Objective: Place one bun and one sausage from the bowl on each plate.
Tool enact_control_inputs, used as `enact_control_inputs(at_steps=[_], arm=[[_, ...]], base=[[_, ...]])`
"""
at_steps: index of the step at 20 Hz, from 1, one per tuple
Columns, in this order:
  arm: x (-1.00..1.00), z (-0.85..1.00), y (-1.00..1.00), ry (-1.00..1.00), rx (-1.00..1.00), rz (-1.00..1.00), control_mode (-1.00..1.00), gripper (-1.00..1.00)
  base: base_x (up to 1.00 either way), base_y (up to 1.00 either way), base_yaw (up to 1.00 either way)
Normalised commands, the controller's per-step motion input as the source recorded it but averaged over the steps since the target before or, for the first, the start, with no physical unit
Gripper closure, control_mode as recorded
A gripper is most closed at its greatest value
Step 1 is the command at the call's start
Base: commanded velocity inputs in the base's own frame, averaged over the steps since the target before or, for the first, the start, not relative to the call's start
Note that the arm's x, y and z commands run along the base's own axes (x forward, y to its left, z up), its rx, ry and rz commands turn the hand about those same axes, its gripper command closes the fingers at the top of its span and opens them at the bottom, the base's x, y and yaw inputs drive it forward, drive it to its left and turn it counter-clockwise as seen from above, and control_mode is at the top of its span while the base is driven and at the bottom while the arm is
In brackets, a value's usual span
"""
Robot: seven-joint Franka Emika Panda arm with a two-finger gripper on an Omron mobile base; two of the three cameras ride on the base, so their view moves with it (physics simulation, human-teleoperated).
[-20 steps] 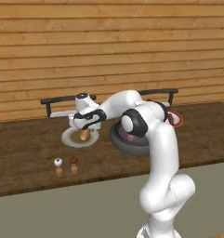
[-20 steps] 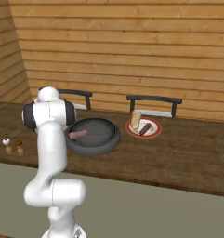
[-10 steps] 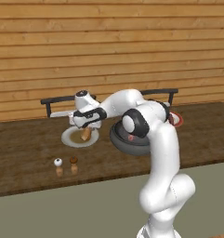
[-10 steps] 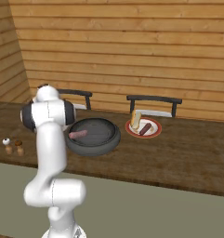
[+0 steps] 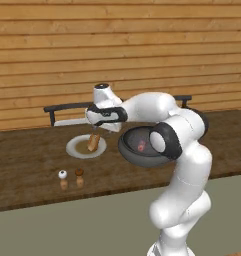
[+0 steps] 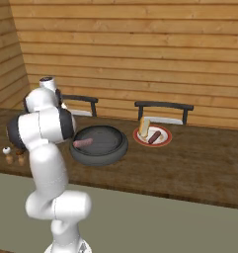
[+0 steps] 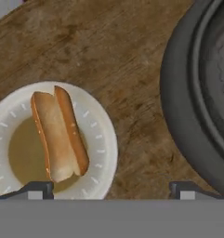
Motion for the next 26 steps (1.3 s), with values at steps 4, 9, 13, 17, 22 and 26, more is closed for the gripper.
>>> enact_control_inputs(at_steps=[4,9,13,17,22,26], arm=[[-0.54,0.77,-0.73,0.00,0.20,-0.33,-1.00,-1.00],[-0.54,0.19,-0.76,0.00,0.22,-0.30,-1.00,-1.00],[-0.24,0.00,-0.91,0.04,0.15,-0.03,-1.00,-1.00],[0.08,-0.08,-0.60,0.13,0.11,0.13,-1.00,-1.00],[0.19,-0.39,-0.31,0.10,0.01,0.23,-1.00,-1.00],[0.14,-0.42,-0.04,0.05,0.00,0.28,-1.00,-1.00]], base=[[0.00,0.00,0.00],[0.00,0.00,0.00],[0.00,0.00,0.00],[0.00,0.00,0.00],[0.00,0.00,0.00],[0.00,0.00,0.00]])
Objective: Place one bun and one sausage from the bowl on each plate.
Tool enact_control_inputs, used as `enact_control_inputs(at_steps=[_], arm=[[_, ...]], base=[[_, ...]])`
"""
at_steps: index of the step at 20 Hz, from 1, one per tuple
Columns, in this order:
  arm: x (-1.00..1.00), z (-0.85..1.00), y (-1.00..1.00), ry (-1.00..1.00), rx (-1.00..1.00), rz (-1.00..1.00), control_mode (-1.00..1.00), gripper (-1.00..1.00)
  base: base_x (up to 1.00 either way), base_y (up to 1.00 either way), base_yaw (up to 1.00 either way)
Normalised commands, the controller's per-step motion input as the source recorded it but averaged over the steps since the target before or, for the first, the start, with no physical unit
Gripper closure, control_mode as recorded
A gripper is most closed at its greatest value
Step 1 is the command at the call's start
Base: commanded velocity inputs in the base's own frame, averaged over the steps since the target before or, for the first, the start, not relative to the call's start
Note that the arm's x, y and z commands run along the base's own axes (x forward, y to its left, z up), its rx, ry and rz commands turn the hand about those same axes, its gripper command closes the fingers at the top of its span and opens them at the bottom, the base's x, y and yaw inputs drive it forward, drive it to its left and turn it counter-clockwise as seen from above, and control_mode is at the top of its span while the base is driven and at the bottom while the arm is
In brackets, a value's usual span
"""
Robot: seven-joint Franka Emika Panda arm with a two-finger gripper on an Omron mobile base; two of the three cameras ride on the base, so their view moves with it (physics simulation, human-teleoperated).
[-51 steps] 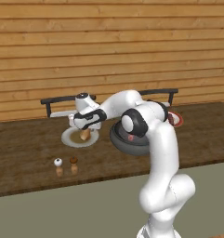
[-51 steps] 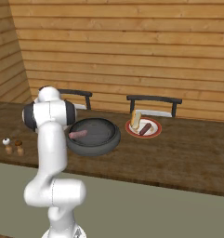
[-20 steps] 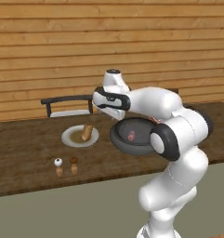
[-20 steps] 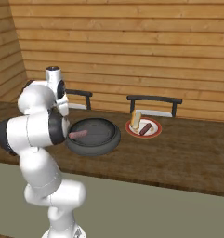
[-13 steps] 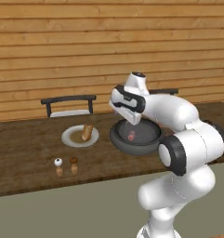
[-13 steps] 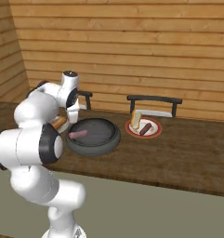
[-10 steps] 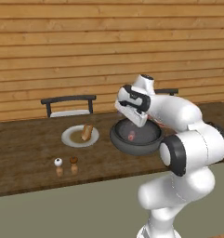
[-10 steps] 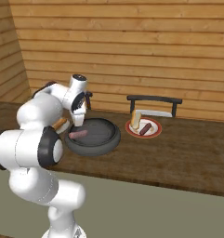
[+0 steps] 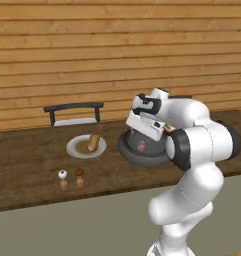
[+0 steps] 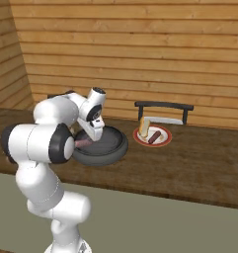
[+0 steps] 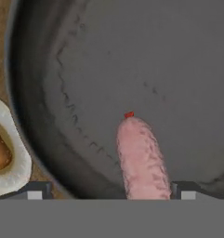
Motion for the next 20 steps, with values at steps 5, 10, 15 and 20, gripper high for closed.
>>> enact_control_inputs(at_steps=[5,10,15,20], arm=[[-0.02,-0.35,0.00,-0.11,0.00,0.04,-1.00,-1.00],[-0.32,-0.41,0.00,-0.19,0.00,0.00,-1.00,-1.00],[-0.28,-0.10,0.00,-0.11,0.00,0.00,-1.00,-1.00],[-0.05,-0.02,0.00,-0.01,0.00,0.00,-1.00,-1.00]], base=[[0.00,0.00,0.00],[0.00,0.00,0.00],[0.00,0.00,0.00],[0.00,0.00,0.00]])
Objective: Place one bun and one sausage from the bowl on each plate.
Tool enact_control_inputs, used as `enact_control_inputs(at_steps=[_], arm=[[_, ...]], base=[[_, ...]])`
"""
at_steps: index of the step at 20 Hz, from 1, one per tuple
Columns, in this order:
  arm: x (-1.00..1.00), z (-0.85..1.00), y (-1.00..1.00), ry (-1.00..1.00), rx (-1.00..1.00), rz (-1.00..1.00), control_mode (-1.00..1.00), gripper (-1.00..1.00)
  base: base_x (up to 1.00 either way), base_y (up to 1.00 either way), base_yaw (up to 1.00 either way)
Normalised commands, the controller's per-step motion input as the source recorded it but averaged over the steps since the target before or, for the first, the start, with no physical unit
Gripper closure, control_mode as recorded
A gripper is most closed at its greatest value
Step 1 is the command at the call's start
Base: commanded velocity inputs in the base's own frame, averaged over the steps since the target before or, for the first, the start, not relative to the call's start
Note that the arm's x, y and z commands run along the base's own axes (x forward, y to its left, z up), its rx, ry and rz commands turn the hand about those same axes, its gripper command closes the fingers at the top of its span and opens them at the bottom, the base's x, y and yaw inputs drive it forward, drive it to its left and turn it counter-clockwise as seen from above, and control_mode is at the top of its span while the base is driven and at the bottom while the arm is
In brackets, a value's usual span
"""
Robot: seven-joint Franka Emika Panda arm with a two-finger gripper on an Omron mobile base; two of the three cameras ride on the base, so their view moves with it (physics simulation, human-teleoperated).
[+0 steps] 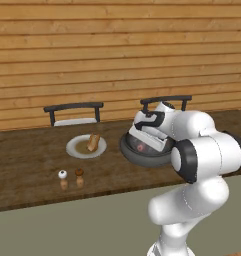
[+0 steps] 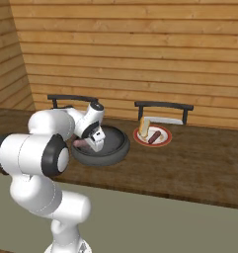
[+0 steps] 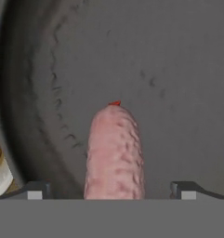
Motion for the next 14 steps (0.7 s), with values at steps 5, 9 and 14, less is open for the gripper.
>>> enact_control_inputs(at_steps=[5,9,14], arm=[[0.00,0.00,0.00,0.00,0.00,0.00,-1.00,-1.00],[0.00,0.00,0.00,0.00,0.00,0.00,-1.00,1.00],[0.00,0.00,0.00,0.00,0.00,0.00,-1.00,1.00]], base=[[0.00,0.00,0.00],[0.00,0.00,0.00],[0.00,0.00,0.00]])
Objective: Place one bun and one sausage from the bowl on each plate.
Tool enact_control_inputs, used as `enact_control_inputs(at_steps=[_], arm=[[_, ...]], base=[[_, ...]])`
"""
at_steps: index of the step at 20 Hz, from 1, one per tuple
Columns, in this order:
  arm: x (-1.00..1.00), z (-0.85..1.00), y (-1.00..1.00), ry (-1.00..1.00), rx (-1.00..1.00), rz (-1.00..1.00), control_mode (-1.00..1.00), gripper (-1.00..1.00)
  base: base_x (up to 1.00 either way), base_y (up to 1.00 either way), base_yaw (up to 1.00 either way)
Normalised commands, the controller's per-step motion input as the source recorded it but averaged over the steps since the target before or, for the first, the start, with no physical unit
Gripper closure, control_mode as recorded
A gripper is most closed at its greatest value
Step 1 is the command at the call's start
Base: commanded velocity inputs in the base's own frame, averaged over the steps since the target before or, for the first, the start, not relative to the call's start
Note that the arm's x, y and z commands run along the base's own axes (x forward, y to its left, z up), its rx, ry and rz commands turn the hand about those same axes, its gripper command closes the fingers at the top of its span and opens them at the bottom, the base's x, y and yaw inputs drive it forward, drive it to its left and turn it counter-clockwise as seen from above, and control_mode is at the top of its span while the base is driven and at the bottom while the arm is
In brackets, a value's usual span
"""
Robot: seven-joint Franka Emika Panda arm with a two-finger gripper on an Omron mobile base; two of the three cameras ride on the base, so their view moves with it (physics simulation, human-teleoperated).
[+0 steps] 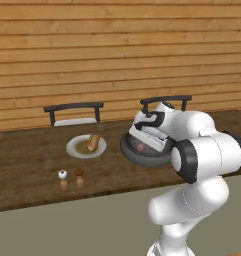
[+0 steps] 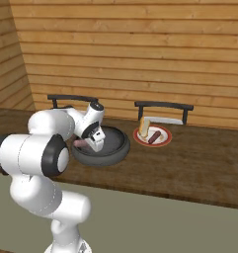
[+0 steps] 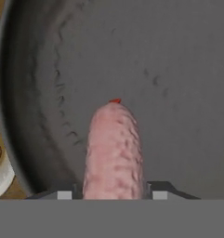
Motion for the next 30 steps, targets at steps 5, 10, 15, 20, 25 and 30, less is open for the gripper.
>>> enact_control_inputs(at_steps=[5,10,15,20,25,30], arm=[[0.00,0.00,0.00,0.00,0.00,0.00,-1.00,1.00],[-0.11,0.29,0.00,-0.04,0.00,0.00,-1.00,1.00],[-0.25,0.91,0.27,0.00,0.00,0.06,-1.00,1.00],[-0.02,0.62,0.67,0.00,-0.01,0.02,-1.00,1.00],[0.06,0.07,0.85,-0.04,-0.10,0.00,-1.00,1.00],[0.13,0.02,0.97,-0.01,-0.15,0.01,-1.00,1.00]], base=[[0.00,0.00,0.00],[0.00,0.00,0.00],[0.00,0.00,0.00],[0.00,0.00,0.00],[0.00,0.00,0.00],[0.00,0.00,0.00]])
